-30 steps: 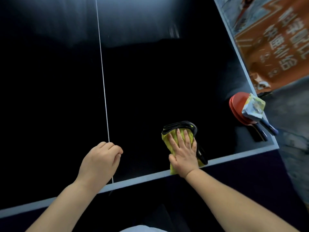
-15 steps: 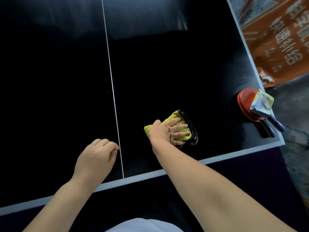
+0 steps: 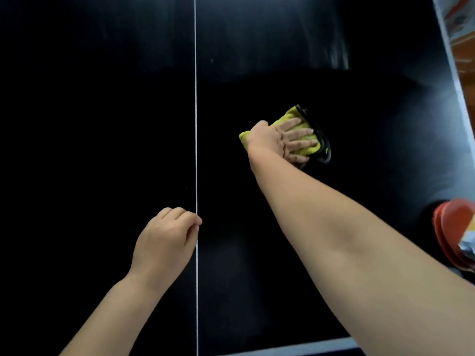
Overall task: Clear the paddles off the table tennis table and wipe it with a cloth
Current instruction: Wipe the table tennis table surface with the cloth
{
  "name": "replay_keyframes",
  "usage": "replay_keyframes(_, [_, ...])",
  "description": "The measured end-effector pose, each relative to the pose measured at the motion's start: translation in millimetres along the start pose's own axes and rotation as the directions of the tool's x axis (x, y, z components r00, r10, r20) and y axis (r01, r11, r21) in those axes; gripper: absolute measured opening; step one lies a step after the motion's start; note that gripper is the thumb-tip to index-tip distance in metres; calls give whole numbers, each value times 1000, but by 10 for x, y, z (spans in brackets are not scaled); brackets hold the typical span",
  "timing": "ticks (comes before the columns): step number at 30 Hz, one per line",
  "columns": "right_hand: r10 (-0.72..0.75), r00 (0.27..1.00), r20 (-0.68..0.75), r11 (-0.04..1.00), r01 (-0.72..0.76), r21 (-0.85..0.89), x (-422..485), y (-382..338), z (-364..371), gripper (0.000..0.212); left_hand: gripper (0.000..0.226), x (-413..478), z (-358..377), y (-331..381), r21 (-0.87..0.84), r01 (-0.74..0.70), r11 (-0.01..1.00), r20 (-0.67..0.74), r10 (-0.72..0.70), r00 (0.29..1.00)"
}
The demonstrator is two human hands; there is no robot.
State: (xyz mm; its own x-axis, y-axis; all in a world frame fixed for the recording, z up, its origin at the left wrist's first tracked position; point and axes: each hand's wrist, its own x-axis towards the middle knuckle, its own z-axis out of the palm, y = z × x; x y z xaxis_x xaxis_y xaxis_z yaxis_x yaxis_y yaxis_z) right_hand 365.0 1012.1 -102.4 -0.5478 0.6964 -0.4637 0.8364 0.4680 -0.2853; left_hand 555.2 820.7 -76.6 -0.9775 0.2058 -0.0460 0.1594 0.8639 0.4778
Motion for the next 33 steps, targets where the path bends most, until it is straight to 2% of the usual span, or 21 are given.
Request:
replay_keyframes(4, [-206,978,-12,969,202,-138,314,-426,81,78,29,240,59,-83,0,25,1000,-12,-25,1000])
replay_keyframes(8, [-436,900,19,856,422,-300,428,-508,161,74,29,303,77,-126,6,63,998,-9,-63,998])
replay_keyframes(11, [-626,768,136,689,626,-366,472,-440,109,69,28,261,84,-110,11,72,997,-8,-72,997])
replay_keyframes(13, [-734,633,246,518,756,-400,479,-340,39,69,28,201,78,-81,19,64,998,-8,-64,998])
replay_keyframes(16, [-807,459,373,269,846,-460,369,-66,-26,71,28,68,54,-40,24,51,998,-4,-51,999])
replay_keyframes(22, [-826,299,478,40,877,-480,-282,923,-4,74,29,-307,-62,19,38,-11,999,-25,12,1000])
replay_keyframes(25, [-822,281,496,23,885,-464,-647,1542,4,74,27,-545,-126,24,37,-33,999,-38,34,999])
replay_keyframes(28, [-833,307,461,64,881,-469,-1041,2154,41,74,27,-840,-187,30,27,-59,998,-46,60,997])
replay_keyframes(30, [-827,382,412,156,861,-485,-1345,2522,85,73,28,-1042,-215,26,16,-71,997,-42,71,997])
replay_keyframes(33, [-741,593,315,397,766,-506,-1881,2914,222,74,30,-1305,-227,-8,1,-75,997,-39,75,996])
